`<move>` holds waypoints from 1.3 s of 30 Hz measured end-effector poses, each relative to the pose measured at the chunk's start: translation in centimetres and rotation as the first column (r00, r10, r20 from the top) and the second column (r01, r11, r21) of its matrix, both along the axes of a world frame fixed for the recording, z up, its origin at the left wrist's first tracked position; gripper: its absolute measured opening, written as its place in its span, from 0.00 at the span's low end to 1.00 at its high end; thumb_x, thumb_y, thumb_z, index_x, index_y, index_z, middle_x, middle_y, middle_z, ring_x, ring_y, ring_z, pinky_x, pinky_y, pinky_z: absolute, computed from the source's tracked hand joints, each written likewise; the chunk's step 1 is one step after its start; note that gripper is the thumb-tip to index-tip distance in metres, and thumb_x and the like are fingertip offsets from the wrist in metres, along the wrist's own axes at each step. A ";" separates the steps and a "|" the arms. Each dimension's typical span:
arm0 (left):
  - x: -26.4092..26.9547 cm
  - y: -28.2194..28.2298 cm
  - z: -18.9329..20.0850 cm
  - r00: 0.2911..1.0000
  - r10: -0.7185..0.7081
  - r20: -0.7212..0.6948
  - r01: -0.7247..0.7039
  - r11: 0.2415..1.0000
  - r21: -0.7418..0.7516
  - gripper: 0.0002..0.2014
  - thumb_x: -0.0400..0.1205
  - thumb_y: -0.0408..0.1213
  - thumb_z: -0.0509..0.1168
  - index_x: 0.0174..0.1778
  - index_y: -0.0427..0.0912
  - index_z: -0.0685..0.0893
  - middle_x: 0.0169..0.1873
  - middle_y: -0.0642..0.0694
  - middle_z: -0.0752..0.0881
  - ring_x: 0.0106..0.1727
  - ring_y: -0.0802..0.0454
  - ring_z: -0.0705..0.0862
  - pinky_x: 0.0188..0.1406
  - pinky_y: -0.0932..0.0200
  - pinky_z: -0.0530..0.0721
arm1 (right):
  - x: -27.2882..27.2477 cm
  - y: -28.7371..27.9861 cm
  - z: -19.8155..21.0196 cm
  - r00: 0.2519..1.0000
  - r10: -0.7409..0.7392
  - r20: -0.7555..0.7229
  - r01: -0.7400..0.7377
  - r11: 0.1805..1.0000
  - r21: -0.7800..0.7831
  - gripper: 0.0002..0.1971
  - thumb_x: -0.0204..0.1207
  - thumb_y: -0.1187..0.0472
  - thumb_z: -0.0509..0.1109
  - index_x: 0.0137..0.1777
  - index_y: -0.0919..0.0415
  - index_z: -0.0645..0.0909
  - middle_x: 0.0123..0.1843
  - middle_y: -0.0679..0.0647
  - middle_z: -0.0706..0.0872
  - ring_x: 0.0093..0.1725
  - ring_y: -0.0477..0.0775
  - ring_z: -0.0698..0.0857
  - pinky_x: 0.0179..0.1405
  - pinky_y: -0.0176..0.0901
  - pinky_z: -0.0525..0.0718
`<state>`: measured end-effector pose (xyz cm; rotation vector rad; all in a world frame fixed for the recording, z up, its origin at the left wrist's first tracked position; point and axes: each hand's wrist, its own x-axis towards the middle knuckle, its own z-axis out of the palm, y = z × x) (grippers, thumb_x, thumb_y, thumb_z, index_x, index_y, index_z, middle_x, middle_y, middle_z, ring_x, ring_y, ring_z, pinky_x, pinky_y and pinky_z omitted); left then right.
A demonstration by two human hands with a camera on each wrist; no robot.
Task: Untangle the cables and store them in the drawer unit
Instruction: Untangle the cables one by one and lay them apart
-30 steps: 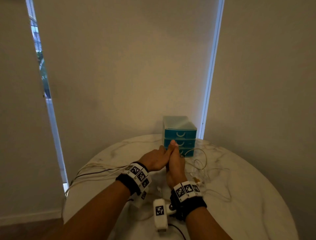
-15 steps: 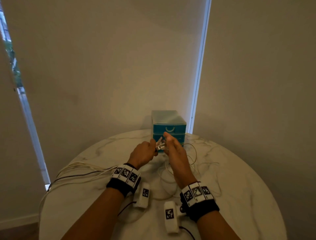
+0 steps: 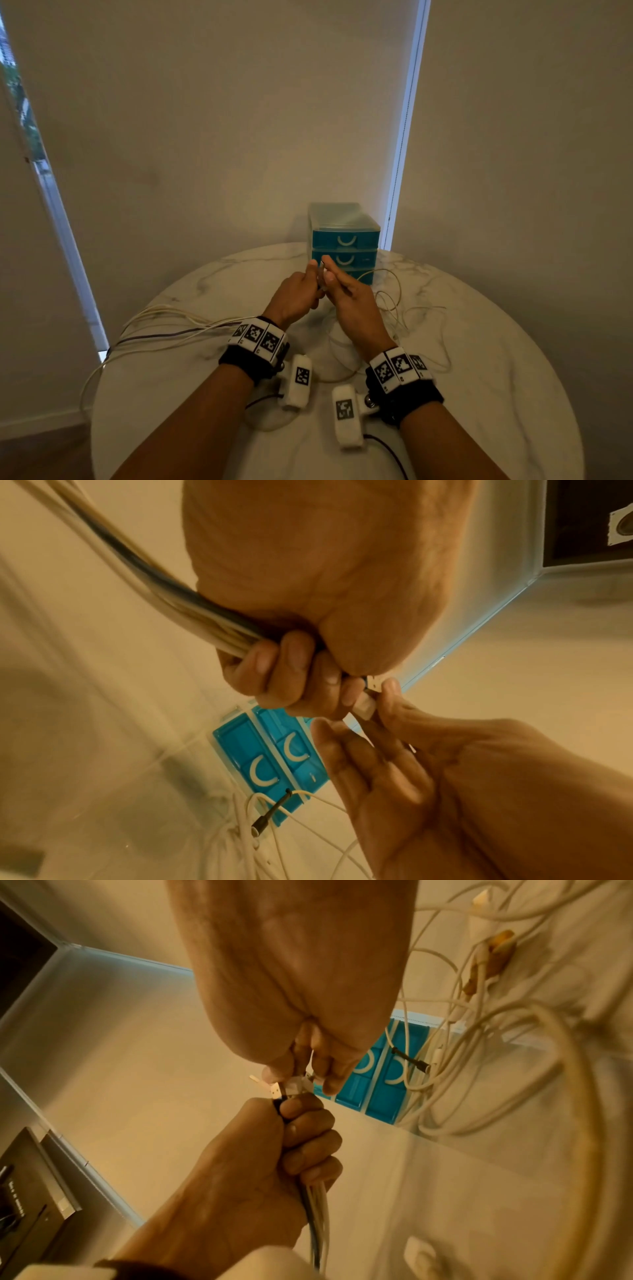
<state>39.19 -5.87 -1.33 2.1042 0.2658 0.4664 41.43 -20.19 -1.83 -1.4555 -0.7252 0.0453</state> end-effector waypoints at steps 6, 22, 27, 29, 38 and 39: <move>0.0 0.3 -0.3 1.000 0.009 0.021 -0.010 1.000 0.011 0.38 0.94 0.62 0.38 0.30 0.48 0.81 0.27 0.48 0.85 0.28 0.54 0.81 0.45 0.51 0.82 | -0.8 0.8 0.4 0.993 0.008 -0.120 0.003 0.996 0.086 0.23 0.94 0.49 0.62 0.88 0.44 0.73 0.84 0.44 0.79 0.83 0.45 0.77 0.87 0.52 0.74; -0.7 -0.4 0.5 0.997 0.004 0.076 -0.004 1.000 -0.002 0.39 0.94 0.64 0.39 0.29 0.46 0.82 0.23 0.49 0.84 0.22 0.63 0.78 0.38 0.56 0.75 | -1.6 1.0 0.7 0.981 -0.104 -0.164 0.151 0.941 0.302 0.16 0.90 0.62 0.70 0.74 0.54 0.88 0.65 0.40 0.93 0.67 0.36 0.89 0.71 0.39 0.86; -0.9 -0.6 0.8 0.999 -0.009 0.053 0.011 1.000 -0.025 0.39 0.94 0.64 0.39 0.32 0.46 0.83 0.25 0.49 0.85 0.23 0.63 0.77 0.34 0.58 0.74 | -1.3 0.9 0.9 0.975 -0.104 -0.197 0.159 0.945 0.286 0.14 0.90 0.62 0.70 0.70 0.54 0.91 0.61 0.40 0.94 0.64 0.37 0.90 0.74 0.46 0.86; -1.0 -0.7 0.9 0.999 -0.017 0.042 0.019 0.999 -0.045 0.39 0.94 0.64 0.39 0.33 0.45 0.84 0.26 0.50 0.86 0.23 0.62 0.77 0.32 0.59 0.74 | -1.1 0.9 0.8 0.969 -0.146 -0.197 0.192 0.952 0.239 0.13 0.90 0.60 0.70 0.68 0.51 0.92 0.60 0.39 0.95 0.63 0.37 0.90 0.76 0.49 0.86; -1.5 -1.3 1.2 0.999 -0.028 0.027 0.028 1.000 -0.002 0.40 0.94 0.62 0.37 0.30 0.46 0.83 0.23 0.51 0.85 0.23 0.64 0.79 0.34 0.62 0.77 | -1.2 1.2 0.3 0.983 -0.103 -0.155 0.129 0.978 0.165 0.15 0.91 0.58 0.68 0.73 0.49 0.89 0.62 0.34 0.91 0.63 0.30 0.87 0.70 0.37 0.84; -1.6 -1.3 1.2 0.999 -0.029 0.029 0.029 1.000 -0.012 0.39 0.94 0.62 0.37 0.31 0.46 0.82 0.22 0.51 0.84 0.22 0.64 0.78 0.33 0.61 0.76 | -1.1 1.2 0.4 0.985 -0.089 -0.150 0.113 0.981 0.160 0.15 0.91 0.58 0.68 0.74 0.50 0.89 0.64 0.36 0.91 0.65 0.31 0.87 0.70 0.36 0.84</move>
